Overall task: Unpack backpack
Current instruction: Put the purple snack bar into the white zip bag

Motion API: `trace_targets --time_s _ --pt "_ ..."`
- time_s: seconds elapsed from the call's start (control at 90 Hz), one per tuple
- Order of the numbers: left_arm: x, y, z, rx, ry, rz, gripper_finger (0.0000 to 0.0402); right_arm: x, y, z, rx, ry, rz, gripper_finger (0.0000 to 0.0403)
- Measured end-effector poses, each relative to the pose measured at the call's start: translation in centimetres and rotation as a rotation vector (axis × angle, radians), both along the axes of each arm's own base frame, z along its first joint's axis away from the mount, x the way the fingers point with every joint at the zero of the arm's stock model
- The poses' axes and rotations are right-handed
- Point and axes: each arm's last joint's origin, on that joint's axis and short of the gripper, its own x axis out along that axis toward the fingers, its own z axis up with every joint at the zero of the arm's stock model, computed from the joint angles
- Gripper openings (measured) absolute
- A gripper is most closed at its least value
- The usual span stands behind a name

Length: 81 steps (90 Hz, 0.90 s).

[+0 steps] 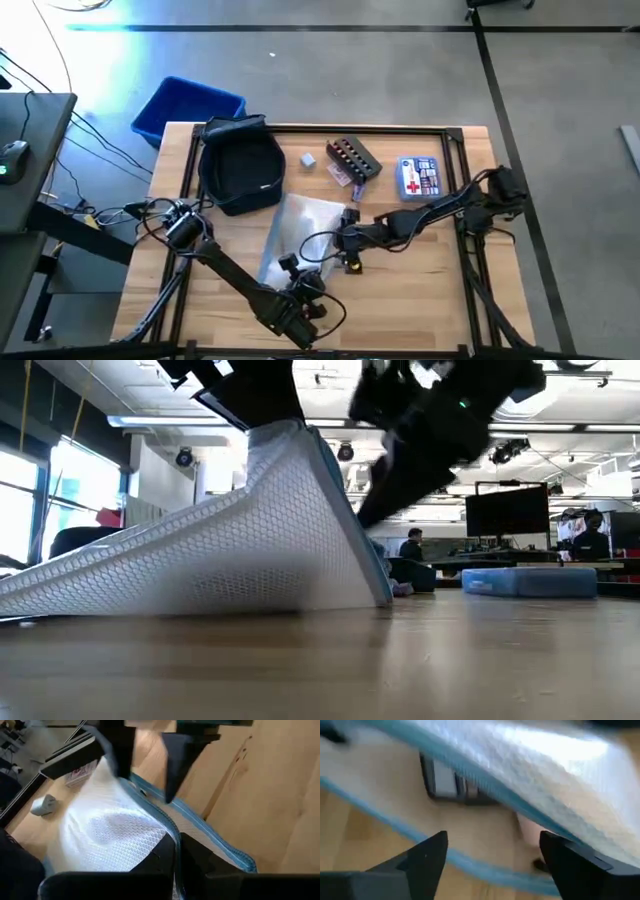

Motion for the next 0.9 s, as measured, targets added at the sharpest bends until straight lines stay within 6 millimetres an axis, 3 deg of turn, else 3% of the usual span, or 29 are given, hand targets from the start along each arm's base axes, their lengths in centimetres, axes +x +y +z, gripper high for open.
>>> trace_targets --time_s 0.133,0.289,0.389,0.511,0.622,0.778,0.9 --pt "0.0 0.0 0.0 -0.001 0.002 -0.001 0.0000 0.4 -0.3 -2.1 -0.058 0.052 -0.044 0.0243" --pt "0.0 -0.1 -0.1 -0.008 0.051 -0.030 0.0000 1.1 -2.4 -3.8 -0.059 0.079 -0.160 0.0168" --pt "0.0 -0.1 -0.1 -0.004 0.078 -0.049 0.0000 2.3 -3.9 -4.3 -0.018 -0.013 -0.254 0.0118" --pt "0.0 0.0 -0.1 -0.002 0.080 -0.050 0.0000 4.6 -4.9 -4.3 0.044 -0.250 -0.287 0.0067" --pt "-0.1 -0.1 -0.1 -0.003 0.080 -0.052 0.0000 5.3 -4.5 -3.6 0.066 -0.355 -0.248 0.0032" --pt "-0.1 -0.1 -0.1 -0.010 0.074 -0.046 0.0000 4.3 -3.8 -3.2 0.077 -0.235 -0.138 0.0006" --pt "-0.1 -0.1 -0.1 -0.019 0.053 -0.025 0.0000 2.7 -2.9 -1.7 0.132 -0.106 0.005 0.0001"
